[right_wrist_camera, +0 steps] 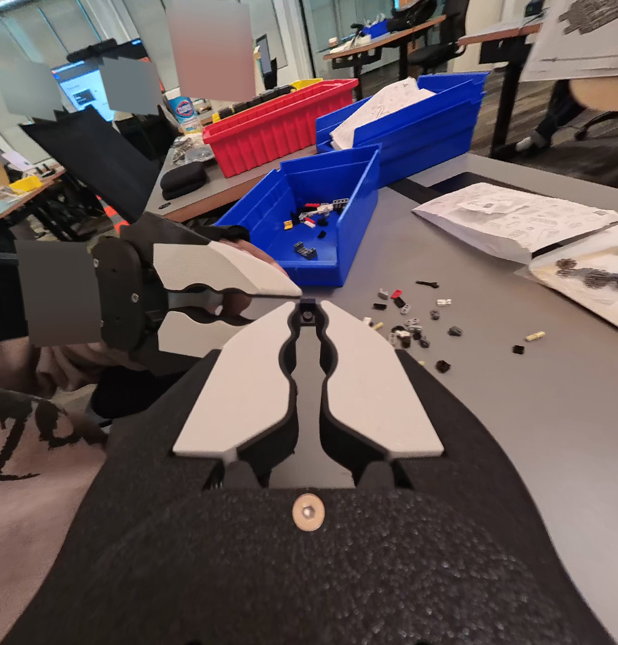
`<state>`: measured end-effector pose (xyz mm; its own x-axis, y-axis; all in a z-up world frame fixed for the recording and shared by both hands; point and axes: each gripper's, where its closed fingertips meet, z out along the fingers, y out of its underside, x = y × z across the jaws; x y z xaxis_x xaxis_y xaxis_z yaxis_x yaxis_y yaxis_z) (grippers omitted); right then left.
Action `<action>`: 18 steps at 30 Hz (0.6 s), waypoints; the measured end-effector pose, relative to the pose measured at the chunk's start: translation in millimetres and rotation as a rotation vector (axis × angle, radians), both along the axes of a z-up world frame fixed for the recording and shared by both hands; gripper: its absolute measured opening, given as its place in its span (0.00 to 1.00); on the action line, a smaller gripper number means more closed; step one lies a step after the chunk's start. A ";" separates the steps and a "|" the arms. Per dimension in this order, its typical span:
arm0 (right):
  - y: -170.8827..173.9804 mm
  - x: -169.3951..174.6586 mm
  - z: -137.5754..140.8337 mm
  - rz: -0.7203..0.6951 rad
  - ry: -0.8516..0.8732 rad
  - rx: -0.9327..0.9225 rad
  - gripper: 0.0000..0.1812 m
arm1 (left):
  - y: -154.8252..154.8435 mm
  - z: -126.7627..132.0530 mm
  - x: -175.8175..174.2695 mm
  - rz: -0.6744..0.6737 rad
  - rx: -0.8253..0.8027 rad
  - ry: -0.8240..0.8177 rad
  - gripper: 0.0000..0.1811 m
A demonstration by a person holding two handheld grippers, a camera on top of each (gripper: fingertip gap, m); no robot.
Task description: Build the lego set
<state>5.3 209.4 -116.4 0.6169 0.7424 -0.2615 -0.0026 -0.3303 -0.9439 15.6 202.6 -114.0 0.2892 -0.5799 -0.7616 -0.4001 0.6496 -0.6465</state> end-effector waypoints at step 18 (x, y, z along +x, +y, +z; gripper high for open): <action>-35.8 20.7 8.4 -0.058 -0.172 0.550 0.04 | -34.8 8.0 19.3 -0.551 -1.398 -0.298 0.07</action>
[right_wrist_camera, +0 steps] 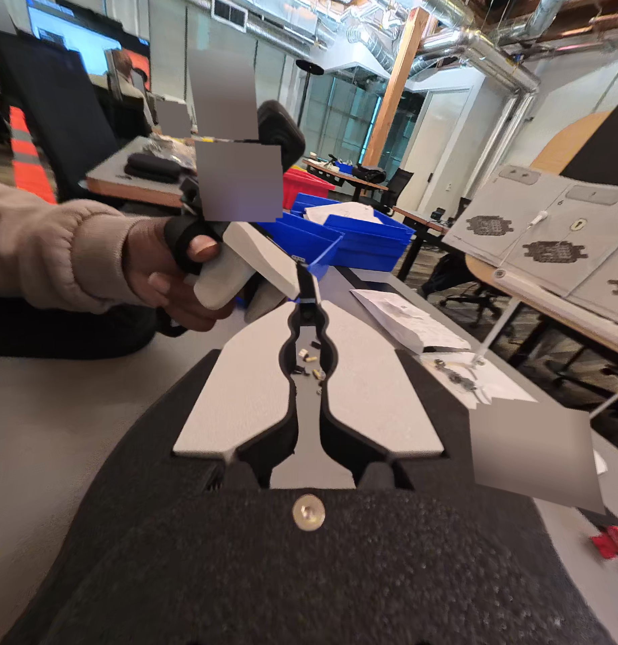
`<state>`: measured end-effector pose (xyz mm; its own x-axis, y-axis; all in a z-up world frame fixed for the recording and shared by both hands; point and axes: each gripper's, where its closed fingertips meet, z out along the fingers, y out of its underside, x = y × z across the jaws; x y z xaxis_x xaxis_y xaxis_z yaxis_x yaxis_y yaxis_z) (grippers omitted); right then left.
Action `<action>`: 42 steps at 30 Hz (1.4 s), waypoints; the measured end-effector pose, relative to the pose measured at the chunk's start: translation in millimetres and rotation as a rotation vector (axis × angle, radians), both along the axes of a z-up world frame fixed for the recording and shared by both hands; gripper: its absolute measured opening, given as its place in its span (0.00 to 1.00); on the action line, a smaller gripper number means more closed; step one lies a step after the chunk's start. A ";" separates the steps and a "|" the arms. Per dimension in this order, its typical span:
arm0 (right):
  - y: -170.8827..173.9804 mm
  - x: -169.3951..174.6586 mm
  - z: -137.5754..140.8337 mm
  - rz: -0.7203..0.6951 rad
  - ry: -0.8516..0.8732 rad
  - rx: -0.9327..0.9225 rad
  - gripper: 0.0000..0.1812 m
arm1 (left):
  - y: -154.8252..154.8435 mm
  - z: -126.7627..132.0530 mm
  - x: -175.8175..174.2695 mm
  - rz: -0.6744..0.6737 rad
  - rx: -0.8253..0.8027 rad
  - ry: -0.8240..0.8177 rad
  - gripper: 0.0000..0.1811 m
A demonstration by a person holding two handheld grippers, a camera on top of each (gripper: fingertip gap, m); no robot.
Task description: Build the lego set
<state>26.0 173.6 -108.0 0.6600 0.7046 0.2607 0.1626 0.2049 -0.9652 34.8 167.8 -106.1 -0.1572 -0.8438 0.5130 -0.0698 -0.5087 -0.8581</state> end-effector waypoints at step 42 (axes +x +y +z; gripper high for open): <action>90.7 140.6 -155.1 -0.362 -0.289 -0.889 0.07 | 64.3 -58.9 6.7 0.176 0.068 0.246 0.06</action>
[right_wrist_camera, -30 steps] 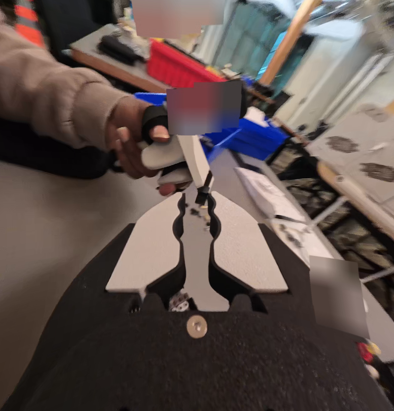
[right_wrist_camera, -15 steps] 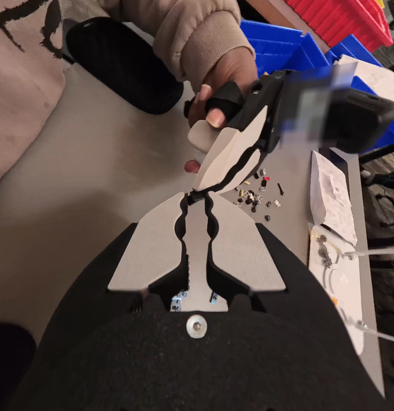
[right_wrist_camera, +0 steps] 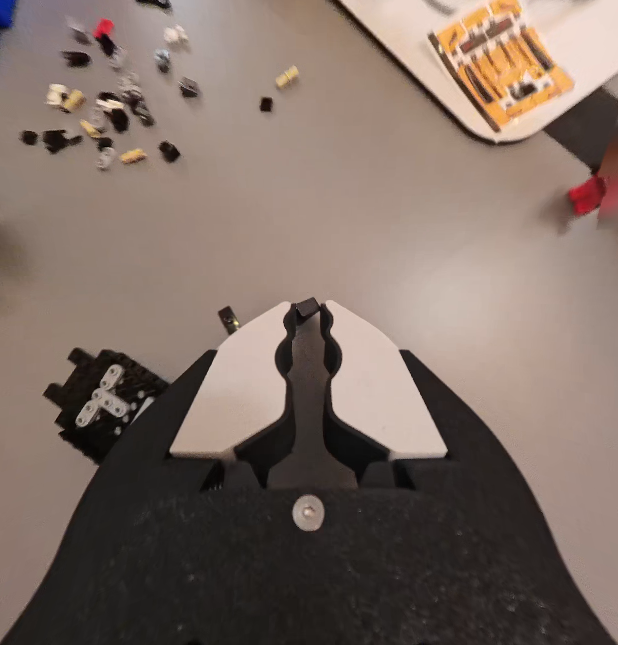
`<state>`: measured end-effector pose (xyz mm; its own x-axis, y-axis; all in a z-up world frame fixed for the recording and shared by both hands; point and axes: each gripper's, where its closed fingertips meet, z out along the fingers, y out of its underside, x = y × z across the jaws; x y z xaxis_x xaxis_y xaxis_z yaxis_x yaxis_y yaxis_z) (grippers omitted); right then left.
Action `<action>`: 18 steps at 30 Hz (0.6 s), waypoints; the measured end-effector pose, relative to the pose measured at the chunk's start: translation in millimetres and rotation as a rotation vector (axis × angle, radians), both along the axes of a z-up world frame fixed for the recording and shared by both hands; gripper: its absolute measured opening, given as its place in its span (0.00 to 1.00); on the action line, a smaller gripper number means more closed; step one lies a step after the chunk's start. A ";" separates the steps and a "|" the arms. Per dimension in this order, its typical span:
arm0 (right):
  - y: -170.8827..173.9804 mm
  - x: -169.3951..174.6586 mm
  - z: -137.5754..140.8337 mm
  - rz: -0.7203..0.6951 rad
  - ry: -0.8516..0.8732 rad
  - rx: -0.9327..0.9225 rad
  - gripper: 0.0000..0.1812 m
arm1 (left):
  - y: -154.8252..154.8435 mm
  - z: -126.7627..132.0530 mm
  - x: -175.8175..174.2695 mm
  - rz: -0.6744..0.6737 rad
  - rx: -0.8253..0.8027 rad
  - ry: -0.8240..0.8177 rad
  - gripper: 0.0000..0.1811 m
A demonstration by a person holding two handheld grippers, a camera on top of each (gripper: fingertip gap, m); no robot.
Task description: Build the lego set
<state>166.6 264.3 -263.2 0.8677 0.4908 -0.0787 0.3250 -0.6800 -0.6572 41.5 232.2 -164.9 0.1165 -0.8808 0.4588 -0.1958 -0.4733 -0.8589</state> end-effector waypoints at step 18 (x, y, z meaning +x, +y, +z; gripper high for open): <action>-70.7 -11.2 27.2 0.577 0.064 0.128 0.18 | -16.9 -27.9 -5.1 -0.011 0.119 0.081 0.06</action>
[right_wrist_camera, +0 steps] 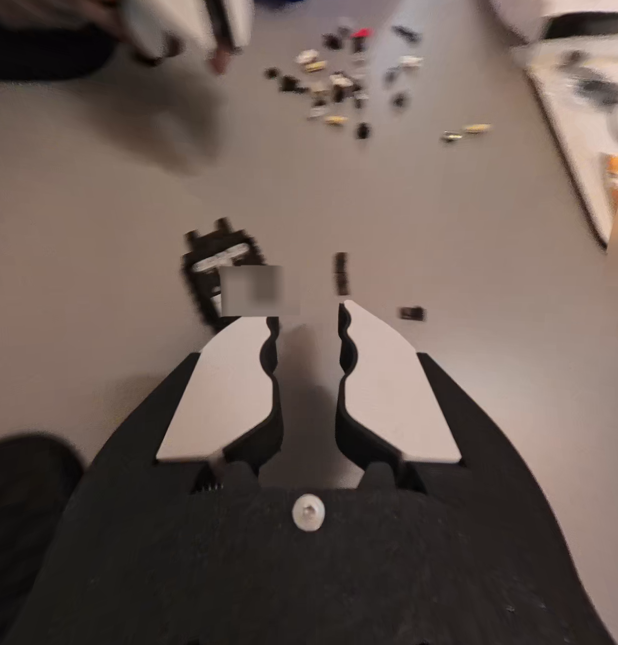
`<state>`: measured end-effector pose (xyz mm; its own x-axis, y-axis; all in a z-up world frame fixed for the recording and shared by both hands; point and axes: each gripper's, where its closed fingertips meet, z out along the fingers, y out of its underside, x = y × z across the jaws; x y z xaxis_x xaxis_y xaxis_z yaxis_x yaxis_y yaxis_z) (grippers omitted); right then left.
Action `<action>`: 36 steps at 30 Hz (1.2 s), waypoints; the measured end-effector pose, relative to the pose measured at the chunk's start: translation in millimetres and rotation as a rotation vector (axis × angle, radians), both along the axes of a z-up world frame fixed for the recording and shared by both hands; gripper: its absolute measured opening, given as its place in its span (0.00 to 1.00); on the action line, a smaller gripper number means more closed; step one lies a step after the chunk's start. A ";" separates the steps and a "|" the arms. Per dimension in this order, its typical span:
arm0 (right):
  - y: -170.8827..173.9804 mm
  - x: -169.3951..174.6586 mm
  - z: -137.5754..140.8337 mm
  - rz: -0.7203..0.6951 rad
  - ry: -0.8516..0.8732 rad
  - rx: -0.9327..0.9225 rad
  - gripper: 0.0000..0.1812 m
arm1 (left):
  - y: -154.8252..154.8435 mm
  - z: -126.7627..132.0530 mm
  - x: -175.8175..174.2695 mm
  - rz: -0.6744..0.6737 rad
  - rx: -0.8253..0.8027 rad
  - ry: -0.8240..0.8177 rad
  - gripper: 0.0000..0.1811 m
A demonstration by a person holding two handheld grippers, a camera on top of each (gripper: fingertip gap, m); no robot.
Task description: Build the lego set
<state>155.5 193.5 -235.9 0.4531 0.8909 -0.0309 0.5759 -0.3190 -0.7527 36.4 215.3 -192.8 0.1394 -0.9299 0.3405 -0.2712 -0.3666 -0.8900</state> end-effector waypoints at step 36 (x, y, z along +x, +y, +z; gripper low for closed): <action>-10.5 -66.1 0.9 0.039 0.034 0.086 0.29 | 23.2 3.0 -21.5 0.204 0.340 -0.011 0.00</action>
<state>89.4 183.0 -235.0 0.4181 0.9078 0.0317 0.5604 -0.2303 -0.7956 14.8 238.5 -189.7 0.3313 -0.9433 0.0202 -0.2129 -0.0956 -0.9724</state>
